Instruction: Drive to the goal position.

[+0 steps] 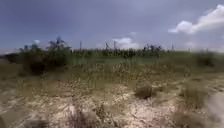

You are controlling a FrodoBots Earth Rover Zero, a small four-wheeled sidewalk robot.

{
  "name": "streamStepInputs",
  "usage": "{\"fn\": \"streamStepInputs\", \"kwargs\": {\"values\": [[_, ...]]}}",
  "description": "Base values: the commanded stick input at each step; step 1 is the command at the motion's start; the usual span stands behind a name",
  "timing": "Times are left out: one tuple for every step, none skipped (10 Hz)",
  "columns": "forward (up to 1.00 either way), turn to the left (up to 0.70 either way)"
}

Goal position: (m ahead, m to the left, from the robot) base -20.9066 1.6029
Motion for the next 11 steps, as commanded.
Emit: {"fn": "streamStepInputs", "kwargs": {"values": [[0.7,0.0],[0.7,0.0],[0.7,0.0],[0.7,0.0],[0.7,0.0],[0.7,0.0],[0.7,0.0],[0.7,0.0],[0.7,0.0],[0.7,0.0],[0.7,0.0]]}}
